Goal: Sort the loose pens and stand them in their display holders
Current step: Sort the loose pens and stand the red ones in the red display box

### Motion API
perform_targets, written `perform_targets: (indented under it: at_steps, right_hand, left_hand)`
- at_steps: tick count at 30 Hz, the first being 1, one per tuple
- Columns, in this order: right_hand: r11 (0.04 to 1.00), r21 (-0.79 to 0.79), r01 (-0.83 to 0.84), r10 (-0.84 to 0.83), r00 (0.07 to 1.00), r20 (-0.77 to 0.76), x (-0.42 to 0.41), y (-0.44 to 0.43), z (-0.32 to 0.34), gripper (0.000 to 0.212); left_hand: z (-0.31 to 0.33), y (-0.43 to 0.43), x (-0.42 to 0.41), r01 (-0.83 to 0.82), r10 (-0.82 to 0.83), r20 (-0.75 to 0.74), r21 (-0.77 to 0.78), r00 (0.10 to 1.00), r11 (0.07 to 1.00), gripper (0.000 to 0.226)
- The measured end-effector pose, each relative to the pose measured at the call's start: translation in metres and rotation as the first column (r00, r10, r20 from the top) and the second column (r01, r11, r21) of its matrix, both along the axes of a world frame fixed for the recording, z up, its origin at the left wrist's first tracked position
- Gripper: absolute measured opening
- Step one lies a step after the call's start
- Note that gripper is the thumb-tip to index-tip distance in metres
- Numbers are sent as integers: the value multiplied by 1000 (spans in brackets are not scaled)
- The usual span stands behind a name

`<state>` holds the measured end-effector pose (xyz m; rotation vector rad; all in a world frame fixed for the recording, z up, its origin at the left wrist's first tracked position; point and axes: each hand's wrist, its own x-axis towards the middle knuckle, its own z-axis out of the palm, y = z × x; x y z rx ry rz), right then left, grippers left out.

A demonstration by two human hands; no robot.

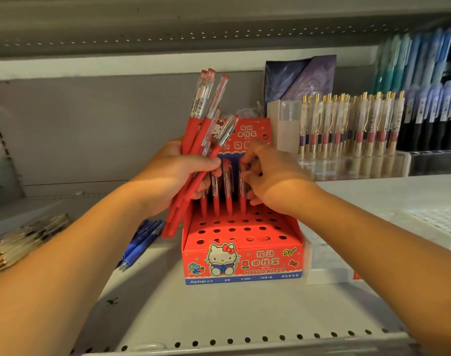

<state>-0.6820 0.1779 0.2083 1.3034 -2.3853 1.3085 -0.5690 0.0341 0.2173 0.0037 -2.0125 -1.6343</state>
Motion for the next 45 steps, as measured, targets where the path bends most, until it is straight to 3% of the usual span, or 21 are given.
perform_targets:
  at_steps: [3,5,6,8,10,12,16,19,22,24,30,34,37,45]
  right_hand:
    - [994,81,77,-60,978,-199,-1,3,1,18]
    - [988,30,149,-131,936,-328,-1,5,4,30]
    - [989,-37,147,-151,938,-311,0,6,6,34]
    - [971,-238,13,-25,999,-49,5,6,10,32]
    - [908,-412,-77,195,948,253,12,7,12,28]
    - [863,-495,-102,316,873,371,14,8,13,30]
    - [799,-592,-104,416,806,420,14,6,13,8]
    - [747,-655,-109,479,771,419,14,3,16,12]
    - [642,-756,-126,629,651,425,15,5,21,12]
    - [610,-784,-115,653,633,415,16,8,25,10]
    - [610,-789,-74,457,847,273,12,17,29,23]
    - [790,-610,-64,106,994,33,0,19,26,34]
    - [886,-464,13,-91,985,-146,-6,16,19,34]
    - [949,-312,54,-148,947,-285,-9,15,14,32]
  left_hand:
    - [0,1,0,5,-5,15,-23,1000,1000,14]
    - [0,2,1,18,-17,21,-43,1000,999,14]
    - [1,2,2,31,-30,21,-50,999,998,12]
    - [2,4,4,59,-58,15,-53,998,997,13]
    - [3,6,5,80,-79,21,-59,997,995,19]
    - [3,7,6,97,-94,38,-83,995,992,22]
    - [2,8,6,108,-101,74,-108,992,988,23]
    - [1,8,5,122,-113,91,-100,989,987,21]
    - [2,6,5,142,-138,64,-68,988,988,20]
    - [2,5,4,123,-122,32,-41,992,992,21]
    - [2,5,1,16,-16,27,6,1000,1000,26]
    - [1,5,2,47,-46,55,-12,997,999,33]
    - [-1,6,1,57,-56,65,-20,996,998,41]
    - [-3,6,1,56,-53,81,-35,995,998,51]
